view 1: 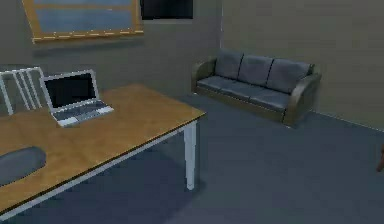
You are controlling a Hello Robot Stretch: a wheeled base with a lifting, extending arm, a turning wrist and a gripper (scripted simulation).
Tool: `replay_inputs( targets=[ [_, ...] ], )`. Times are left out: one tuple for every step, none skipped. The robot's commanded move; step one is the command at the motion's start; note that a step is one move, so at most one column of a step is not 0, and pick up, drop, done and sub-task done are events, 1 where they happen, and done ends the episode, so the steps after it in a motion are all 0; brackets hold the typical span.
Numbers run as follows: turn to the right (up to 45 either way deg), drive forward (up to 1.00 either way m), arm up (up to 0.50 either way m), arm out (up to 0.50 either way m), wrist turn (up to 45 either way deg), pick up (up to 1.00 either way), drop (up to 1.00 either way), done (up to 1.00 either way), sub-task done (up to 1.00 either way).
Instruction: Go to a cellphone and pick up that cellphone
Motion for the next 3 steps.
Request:
replay_inputs(
  targets=[
    [30.0, 0.00, 0.00, 0.00, 0.0, 0.00, 0.00, 0.00, 0.00],
    [0.0, 0.90, 0.00, 0.00, 0.0, 0.00, 0.00, 0.00, 0.00],
    [42.0, 0.00, 0.00, 0.00, 0.0, 0.00, 0.00, 0.00, 0.00]
  ],
)
